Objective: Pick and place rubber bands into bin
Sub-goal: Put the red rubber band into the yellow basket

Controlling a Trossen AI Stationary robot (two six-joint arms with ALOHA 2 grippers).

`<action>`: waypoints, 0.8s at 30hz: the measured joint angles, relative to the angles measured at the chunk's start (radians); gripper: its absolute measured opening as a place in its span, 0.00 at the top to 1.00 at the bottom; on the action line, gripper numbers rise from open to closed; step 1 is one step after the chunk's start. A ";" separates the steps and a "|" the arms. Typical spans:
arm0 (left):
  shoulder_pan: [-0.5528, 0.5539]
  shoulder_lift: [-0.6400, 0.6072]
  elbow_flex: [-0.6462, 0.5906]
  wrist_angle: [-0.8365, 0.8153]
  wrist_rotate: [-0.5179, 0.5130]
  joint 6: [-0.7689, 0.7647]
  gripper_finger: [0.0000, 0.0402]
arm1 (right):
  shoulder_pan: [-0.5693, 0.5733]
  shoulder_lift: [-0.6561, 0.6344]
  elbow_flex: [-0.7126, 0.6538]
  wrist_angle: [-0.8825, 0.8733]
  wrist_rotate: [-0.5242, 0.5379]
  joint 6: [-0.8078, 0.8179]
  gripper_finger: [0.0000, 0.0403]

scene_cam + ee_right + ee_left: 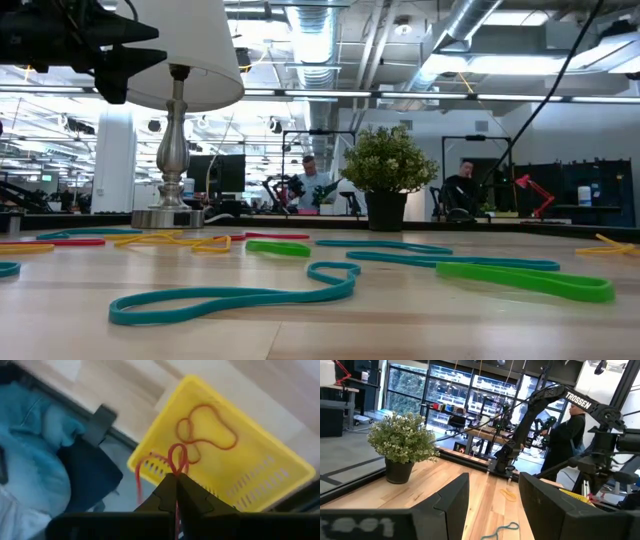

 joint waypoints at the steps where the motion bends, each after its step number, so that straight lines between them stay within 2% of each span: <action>1: 0.000 0.000 0.000 0.000 0.000 0.000 0.60 | -0.003 0.002 0.001 0.003 0.000 -0.016 1.00; 8: 0.000 0.000 0.000 -0.001 0.000 0.000 0.60 | -0.025 0.019 0.000 -0.054 0.004 -0.009 0.97; 18: 0.000 0.000 0.000 0.001 -0.001 0.001 0.60 | -0.013 0.018 -0.007 -0.049 -0.002 0.046 0.82; 24: 0.000 0.000 0.000 0.002 -0.001 0.001 0.60 | -0.012 0.018 -0.007 -0.040 0.000 0.058 0.77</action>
